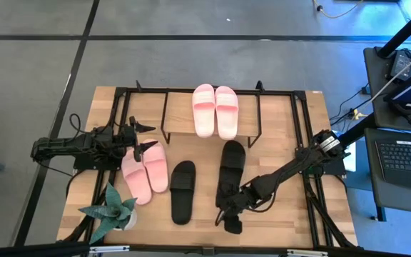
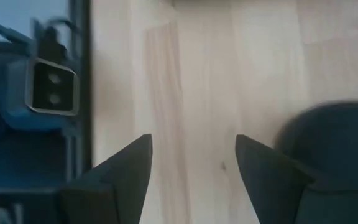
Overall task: Pick and place slides into the shelf
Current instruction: Put the black slide under the shelf
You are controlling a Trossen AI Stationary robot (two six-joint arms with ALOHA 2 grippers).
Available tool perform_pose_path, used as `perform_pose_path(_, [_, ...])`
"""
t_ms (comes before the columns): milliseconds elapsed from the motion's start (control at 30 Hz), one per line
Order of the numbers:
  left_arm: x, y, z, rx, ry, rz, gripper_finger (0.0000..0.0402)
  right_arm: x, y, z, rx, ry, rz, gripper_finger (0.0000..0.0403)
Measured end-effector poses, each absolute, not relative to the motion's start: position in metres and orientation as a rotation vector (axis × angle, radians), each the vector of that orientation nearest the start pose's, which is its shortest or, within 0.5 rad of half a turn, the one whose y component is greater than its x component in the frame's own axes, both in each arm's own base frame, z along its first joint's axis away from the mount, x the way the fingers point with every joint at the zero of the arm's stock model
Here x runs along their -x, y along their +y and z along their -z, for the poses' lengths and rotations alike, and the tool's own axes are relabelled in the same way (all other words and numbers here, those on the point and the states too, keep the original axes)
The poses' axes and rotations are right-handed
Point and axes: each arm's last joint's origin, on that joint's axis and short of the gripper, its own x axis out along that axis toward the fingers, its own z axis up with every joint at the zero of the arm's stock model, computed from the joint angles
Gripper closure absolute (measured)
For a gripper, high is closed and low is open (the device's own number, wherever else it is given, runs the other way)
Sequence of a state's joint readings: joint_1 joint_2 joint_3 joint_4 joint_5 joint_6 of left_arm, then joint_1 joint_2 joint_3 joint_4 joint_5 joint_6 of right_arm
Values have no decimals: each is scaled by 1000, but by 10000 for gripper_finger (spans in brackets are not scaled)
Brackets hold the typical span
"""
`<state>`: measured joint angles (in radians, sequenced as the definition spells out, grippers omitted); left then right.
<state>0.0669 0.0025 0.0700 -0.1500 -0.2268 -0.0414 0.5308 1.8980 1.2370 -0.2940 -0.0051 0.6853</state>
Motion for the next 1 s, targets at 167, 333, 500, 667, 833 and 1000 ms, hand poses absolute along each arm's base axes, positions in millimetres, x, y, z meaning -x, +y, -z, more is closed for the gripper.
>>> perform_pose_path(167, [-91, 13, -173, 34, 76, -296, 125, -332, 195, -161, -387, 1069, -129, 171])
perform_pose_path(333, [-91, 13, -173, 34, 77, -295, 125, -327, 192, -152, -386, 1088, -97, 171])
perform_pose_path(500, [-91, 13, -173, 34, 77, -296, 125, -323, 182, -142, -369, 1109, -47, 171])
perform_pose_path(667, [-91, 13, -173, 34, 77, -295, 125, -325, 170, -137, -348, 1102, -13, 171])
perform_pose_path(833, [-91, 13, -173, 34, 77, -295, 125, -329, 156, -135, -321, 1110, 13, 171])
perform_pose_path(1000, [-91, 13, -173, 34, 77, -295, 125, -331, 142, -133, -307, 1138, 54, 171])
